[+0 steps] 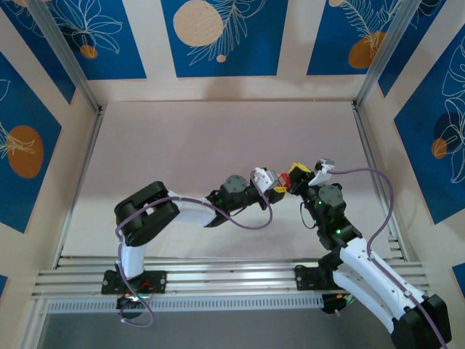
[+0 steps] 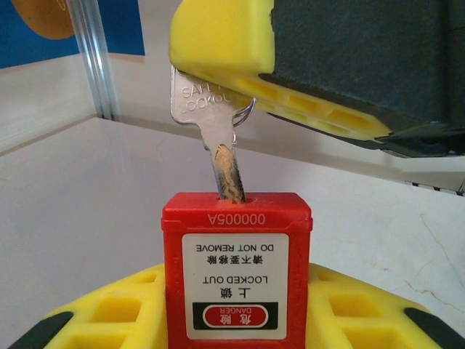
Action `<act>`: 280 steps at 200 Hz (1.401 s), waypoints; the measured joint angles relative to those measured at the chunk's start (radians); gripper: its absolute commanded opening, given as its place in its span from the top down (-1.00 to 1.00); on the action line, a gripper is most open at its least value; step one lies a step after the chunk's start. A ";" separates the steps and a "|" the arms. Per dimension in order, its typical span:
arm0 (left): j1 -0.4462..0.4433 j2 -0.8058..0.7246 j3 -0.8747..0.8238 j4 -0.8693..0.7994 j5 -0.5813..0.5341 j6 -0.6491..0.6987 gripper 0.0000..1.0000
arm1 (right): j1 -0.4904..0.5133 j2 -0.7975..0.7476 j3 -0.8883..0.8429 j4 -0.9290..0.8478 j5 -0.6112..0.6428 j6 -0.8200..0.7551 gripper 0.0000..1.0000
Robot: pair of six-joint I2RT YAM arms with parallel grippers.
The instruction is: Unlock with the key
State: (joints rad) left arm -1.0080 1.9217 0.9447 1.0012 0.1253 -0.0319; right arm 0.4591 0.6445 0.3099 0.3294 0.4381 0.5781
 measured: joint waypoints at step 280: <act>0.052 -0.040 0.000 -0.115 0.077 -0.042 0.64 | 0.062 0.047 -0.060 0.111 0.053 0.105 1.00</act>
State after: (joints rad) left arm -0.9562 1.8812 0.9451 0.8860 0.2020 -0.0738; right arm 0.5209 0.6910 0.2501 0.4408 0.4908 0.6827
